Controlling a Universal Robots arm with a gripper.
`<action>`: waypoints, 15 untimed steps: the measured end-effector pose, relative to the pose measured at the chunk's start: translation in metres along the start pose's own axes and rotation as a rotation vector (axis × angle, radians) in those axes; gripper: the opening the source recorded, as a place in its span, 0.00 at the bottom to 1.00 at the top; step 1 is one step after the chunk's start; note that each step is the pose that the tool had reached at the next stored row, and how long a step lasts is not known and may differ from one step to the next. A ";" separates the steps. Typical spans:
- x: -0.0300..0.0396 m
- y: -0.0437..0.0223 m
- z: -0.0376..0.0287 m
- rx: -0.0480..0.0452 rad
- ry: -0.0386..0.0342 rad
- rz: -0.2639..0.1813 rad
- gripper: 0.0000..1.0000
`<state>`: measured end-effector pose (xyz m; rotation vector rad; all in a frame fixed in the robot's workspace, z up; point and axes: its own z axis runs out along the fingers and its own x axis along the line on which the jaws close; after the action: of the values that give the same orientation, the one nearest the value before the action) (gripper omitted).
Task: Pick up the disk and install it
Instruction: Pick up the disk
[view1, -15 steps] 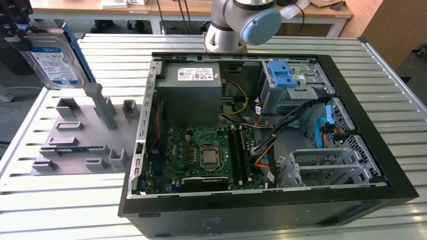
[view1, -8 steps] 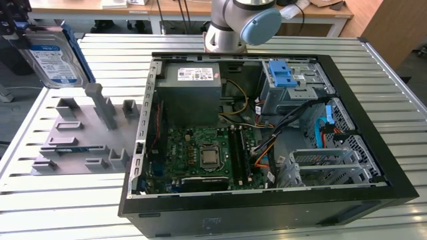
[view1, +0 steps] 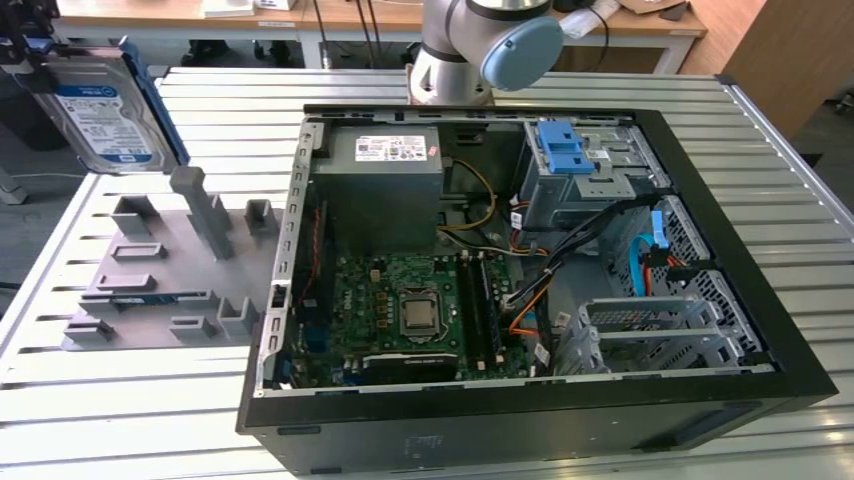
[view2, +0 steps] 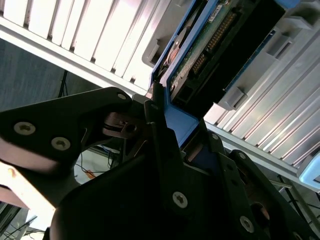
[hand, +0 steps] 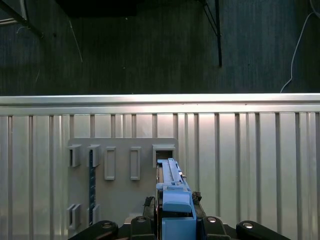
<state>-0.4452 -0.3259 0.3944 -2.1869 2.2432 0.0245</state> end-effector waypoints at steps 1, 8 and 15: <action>0.0000 0.0000 -0.0007 0.0000 0.0000 0.000 0.36; 0.0000 0.0000 -0.0017 -0.0001 0.0000 -0.006 0.36; -0.0001 0.0000 -0.0041 -0.0001 0.0001 -0.006 0.36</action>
<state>-0.4452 -0.3259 0.3986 -2.1933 2.2371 0.0246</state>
